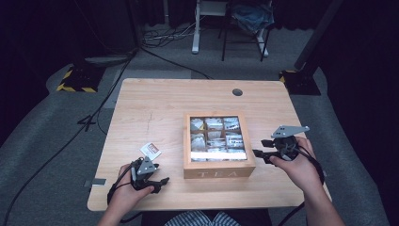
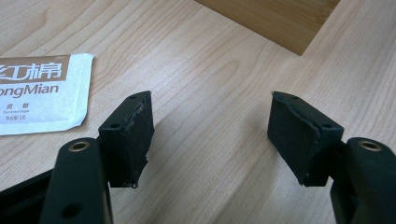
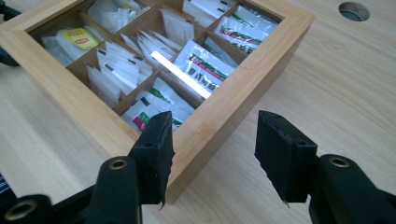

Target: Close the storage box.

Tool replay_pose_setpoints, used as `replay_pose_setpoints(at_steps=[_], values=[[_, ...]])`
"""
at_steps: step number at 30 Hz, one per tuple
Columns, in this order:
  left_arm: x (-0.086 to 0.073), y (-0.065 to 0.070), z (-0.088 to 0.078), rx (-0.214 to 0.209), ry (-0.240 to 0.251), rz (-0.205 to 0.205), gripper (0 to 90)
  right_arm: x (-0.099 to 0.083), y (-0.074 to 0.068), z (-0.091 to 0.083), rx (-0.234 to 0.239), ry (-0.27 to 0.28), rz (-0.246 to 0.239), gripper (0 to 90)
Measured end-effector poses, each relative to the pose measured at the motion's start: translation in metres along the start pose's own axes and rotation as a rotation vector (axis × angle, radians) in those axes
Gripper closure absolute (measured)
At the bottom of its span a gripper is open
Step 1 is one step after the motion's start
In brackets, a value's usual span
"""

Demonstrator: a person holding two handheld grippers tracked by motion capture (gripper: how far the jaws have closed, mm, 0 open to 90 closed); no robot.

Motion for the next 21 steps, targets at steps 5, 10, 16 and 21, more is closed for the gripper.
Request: replay_pose_setpoints(at_steps=[5,10,16,21], values=[[0.001,-0.001,0.001,0.005,-0.001,0.006,31.6,-0.003,0.011,-0.004,-0.019,0.042,0.01,46.1],[0.001,-0.001,0.001,0.01,-0.004,0.006,31.1,-0.008,0.025,-0.007,-0.05,0.068,0.022,44.8],[0.001,-0.001,0.001,0.01,-0.004,0.003,30.9,-0.013,0.041,-0.008,-0.087,0.113,0.03,42.8],[0.001,-0.001,0.001,0.01,-0.003,0.004,31.0,-0.02,0.056,-0.006,-0.108,0.134,0.049,42.7]])
Point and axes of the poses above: each handheld gripper's, and its own axes: z roughly forward along the jaws, x roughly out of its top, y roughly to its right, the point moved 3 cm from there along z, roughly forward along the jaws, and after that the axes turned 14 degrees about x, right-handed, at the moved point
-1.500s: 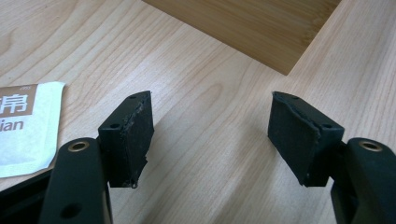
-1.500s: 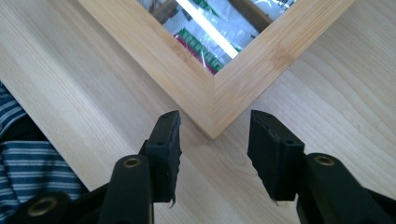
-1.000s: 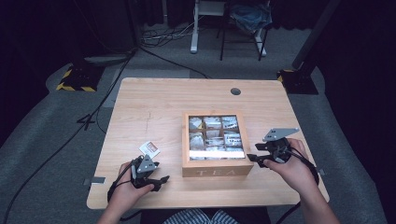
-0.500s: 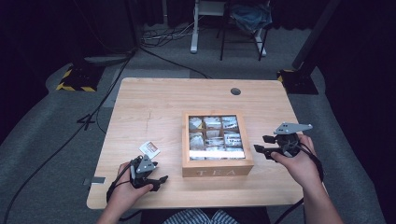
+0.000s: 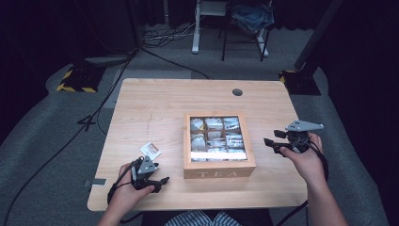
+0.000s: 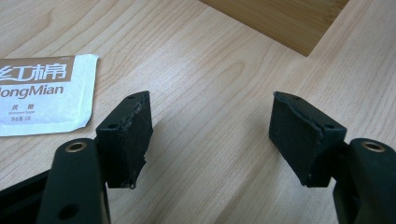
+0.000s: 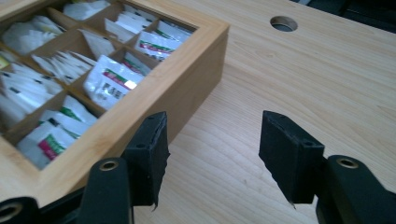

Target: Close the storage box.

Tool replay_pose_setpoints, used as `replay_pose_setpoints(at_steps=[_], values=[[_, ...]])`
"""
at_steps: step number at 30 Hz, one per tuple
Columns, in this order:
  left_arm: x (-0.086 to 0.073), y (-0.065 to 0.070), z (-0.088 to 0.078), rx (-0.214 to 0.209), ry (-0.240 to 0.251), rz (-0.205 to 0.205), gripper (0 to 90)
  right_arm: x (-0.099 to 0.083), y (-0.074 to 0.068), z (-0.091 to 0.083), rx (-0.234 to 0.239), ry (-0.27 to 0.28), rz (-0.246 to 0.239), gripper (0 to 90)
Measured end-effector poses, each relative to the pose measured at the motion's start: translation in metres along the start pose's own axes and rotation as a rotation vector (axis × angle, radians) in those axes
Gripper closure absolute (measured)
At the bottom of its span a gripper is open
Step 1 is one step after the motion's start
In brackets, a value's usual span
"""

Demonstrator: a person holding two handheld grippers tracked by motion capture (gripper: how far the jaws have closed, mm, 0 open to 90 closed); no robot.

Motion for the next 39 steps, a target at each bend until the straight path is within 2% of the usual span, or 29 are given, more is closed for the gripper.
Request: replay_pose_setpoints(at_steps=[6,12,20,27,39], values=[[0.0,0.0,0.0,0.0,0.0,0.0,30.9,-0.01,0.017,0.007,-0.019,0.011,0.03,42.4],[0.0,0.0,0.0,0.002,0.0,0.001,30.9,-0.021,0.031,0.013,-0.04,0.0,0.055,43.1],[0.0,0.0,0.0,0.002,0.0,0.001,30.9,-0.036,0.051,0.018,-0.071,0.004,0.066,42.8],[0.001,0.0,0.001,0.006,-0.001,-0.005,30.3,-0.047,0.063,0.023,-0.094,0.026,0.076,41.5],[0.001,0.0,0.001,0.008,-0.002,-0.001,29.8,-0.062,0.073,0.038,-0.116,0.011,0.081,37.2]])
Point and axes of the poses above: each handheld gripper's, and its own axes: z roughly forward along the jaws, x roughly out of its top, y roughly to its right, the point moved 3 cm from there along z, roughly forward along the jaws, and after that the axes turned 14 degrees about x, right-handed, at the moved point
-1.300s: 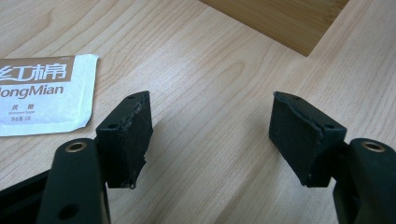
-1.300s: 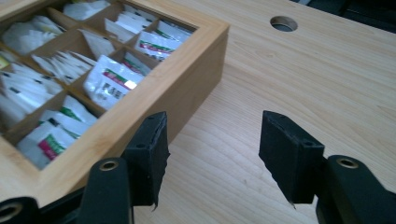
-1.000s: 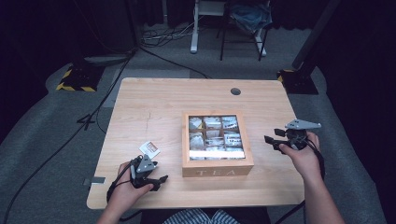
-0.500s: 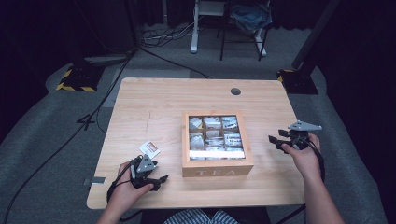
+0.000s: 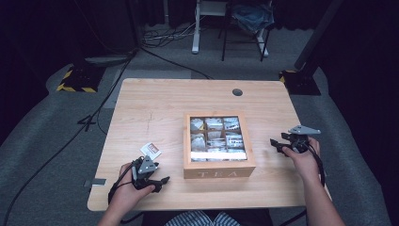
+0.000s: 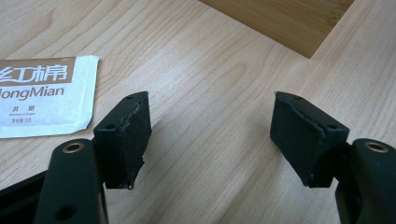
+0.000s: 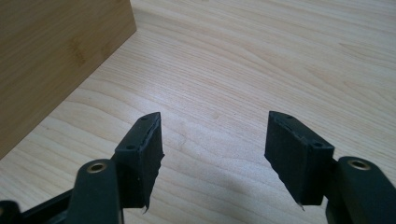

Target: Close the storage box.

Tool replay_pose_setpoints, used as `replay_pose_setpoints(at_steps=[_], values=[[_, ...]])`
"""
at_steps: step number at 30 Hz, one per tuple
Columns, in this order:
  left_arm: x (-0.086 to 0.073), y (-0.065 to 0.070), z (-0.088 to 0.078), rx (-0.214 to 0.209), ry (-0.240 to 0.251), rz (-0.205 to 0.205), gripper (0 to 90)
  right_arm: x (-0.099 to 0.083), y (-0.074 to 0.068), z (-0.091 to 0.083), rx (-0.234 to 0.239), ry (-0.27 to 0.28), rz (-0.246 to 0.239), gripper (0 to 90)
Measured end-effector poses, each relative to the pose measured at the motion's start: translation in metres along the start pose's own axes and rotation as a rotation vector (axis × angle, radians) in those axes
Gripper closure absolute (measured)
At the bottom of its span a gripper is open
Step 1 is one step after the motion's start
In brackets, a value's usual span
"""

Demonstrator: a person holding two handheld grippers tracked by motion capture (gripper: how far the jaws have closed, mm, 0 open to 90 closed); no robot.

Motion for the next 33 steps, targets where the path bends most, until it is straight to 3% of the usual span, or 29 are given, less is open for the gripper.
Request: replay_pose_setpoints(at_steps=[9,14,19,21,33], values=[[0.001,0.0,0.001,-0.002,-0.002,0.001,29.1,-0.009,-0.001,0.013,0.009,-0.039,-0.014,34.2],[0.001,0.0,0.001,-0.001,-0.002,-0.005,28.8,-0.014,-0.002,0.019,0.001,-0.094,-0.021,27.8],[0.001,0.0,0.001,-0.001,-0.002,-0.005,28.8,-0.017,0.0,0.025,0.024,-0.055,0.037,16.4],[0.001,0.0,0.001,0.0,-0.002,-0.006,28.8,-0.017,-0.001,0.025,0.013,-0.06,0.037,14.2],[0.001,0.0,0.001,0.001,-0.003,-0.006,28.6,-0.018,-0.002,0.025,-0.012,-0.063,0.061,11.5]])
Point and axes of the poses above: each handheld gripper's, and its own axes: z roughly forward along the jaws, x roughly out of its top, y roughly to its right, the point moved 3 cm from there along z, roughly forward along the jaws, and after that the axes turned 14 degrees about x, right-handed, at the moved point
